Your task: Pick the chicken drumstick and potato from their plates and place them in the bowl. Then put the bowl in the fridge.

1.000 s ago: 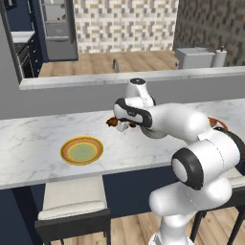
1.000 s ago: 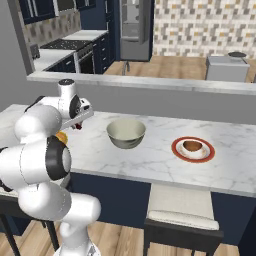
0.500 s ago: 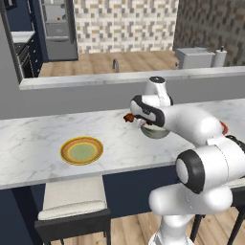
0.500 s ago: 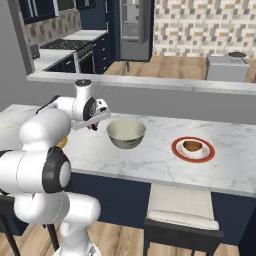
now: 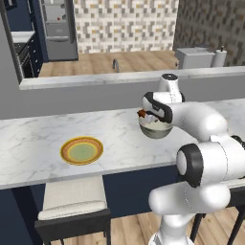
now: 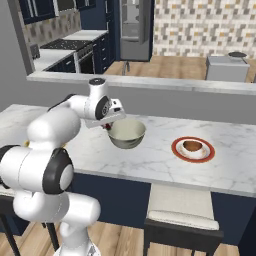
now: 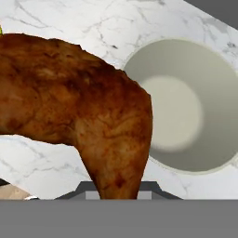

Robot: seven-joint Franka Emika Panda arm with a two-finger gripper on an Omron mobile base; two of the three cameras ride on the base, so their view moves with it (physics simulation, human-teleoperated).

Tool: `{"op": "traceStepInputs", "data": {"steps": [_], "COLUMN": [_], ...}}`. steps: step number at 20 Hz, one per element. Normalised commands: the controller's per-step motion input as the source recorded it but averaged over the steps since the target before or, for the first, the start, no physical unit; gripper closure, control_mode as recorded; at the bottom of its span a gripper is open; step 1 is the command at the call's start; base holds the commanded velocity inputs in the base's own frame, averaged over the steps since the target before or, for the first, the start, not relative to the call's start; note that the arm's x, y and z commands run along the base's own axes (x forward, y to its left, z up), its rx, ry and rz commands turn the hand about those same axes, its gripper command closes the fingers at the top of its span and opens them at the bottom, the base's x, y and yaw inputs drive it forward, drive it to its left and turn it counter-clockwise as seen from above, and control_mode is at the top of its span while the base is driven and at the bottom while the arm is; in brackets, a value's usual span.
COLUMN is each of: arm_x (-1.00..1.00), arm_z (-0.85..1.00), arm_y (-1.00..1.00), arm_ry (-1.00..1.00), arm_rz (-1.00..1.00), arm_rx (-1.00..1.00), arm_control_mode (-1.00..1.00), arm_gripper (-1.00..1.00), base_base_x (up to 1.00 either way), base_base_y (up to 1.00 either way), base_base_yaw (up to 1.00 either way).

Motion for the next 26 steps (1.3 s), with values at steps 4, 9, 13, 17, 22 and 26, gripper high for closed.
{"op": "traceStepInputs", "data": {"steps": [4,9,13,17,22,26], "arm_x": [0.25,0.28,0.24,0.09,0.06,0.00], "arm_z": [0.00,-0.14,-0.23,-0.34,-0.28,-0.25], "arm_y": [-0.46,-0.25,-0.09,-0.02,-0.04,-0.01], "arm_ry": [0.00,0.00,0.00,0.00,0.00,0.00], "arm_rz": [-0.08,-0.04,-0.01,-0.01,0.00,0.00], "arm_rx": [0.00,0.00,0.00,0.00,0.00,0.00], "arm_control_mode": [-1.00,-1.00,-1.00,-1.00,-1.00,-1.00], "arm_gripper": [1.00,1.00,1.00,1.00,1.00,1.00], "base_base_x": [0.00,0.00,0.00,0.00,0.00,0.00], "base_base_y": [0.00,0.00,0.00,0.00,0.00,0.00], "base_base_yaw": [0.00,0.00,0.00,0.00,0.00,0.00]}}
